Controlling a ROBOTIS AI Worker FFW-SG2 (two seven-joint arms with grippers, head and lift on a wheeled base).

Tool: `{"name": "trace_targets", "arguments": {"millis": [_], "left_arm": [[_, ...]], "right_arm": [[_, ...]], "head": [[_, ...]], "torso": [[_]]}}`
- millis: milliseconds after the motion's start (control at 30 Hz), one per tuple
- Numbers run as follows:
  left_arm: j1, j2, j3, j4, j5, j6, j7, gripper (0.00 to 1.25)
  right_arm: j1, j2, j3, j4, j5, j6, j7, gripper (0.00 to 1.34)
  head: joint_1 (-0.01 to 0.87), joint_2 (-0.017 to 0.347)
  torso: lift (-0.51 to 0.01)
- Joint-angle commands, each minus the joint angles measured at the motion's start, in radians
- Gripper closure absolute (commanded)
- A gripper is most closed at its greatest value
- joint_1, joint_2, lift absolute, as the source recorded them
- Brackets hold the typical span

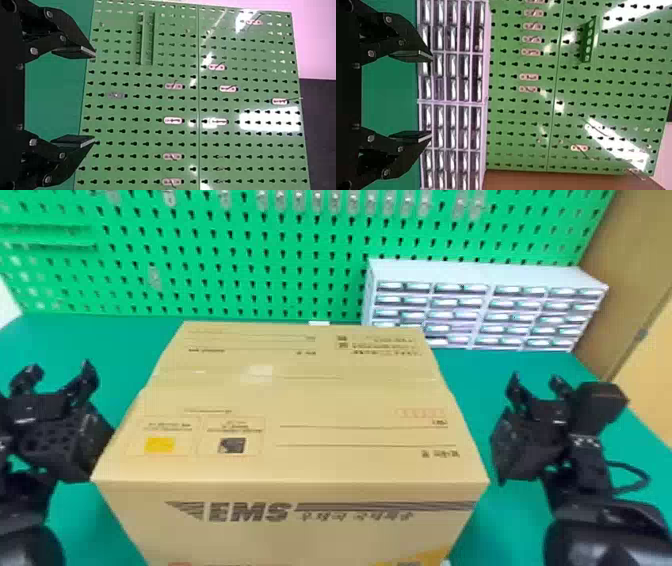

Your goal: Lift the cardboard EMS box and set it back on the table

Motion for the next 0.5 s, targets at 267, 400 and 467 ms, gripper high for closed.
{"name": "trace_targets", "arguments": {"millis": [267,400,467], "left_arm": [[0.0,-0.001,0.005,-0.001,0.001,-0.005,-0.002,0.49],[-0.003,-0.001,0.005,-0.001,0.004,-0.012,-0.002,0.49],[-0.003,-0.001,0.005,-0.001,0.007,-0.014,-0.002,0.49]], "right_arm": [[0.005,0.014,-0.032,-0.017,0.019,0.002,0.0,0.57],[0.003,0.016,-0.035,-0.02,0.021,0.002,0.001,0.57],[0.003,0.014,-0.037,-0.023,0.019,0.002,0.001,0.57]], "head": [[0.678,-0.014],[0.678,-0.014],[0.678,-0.014]], "torso": [[-0.092],[-0.092],[-0.092]]}}
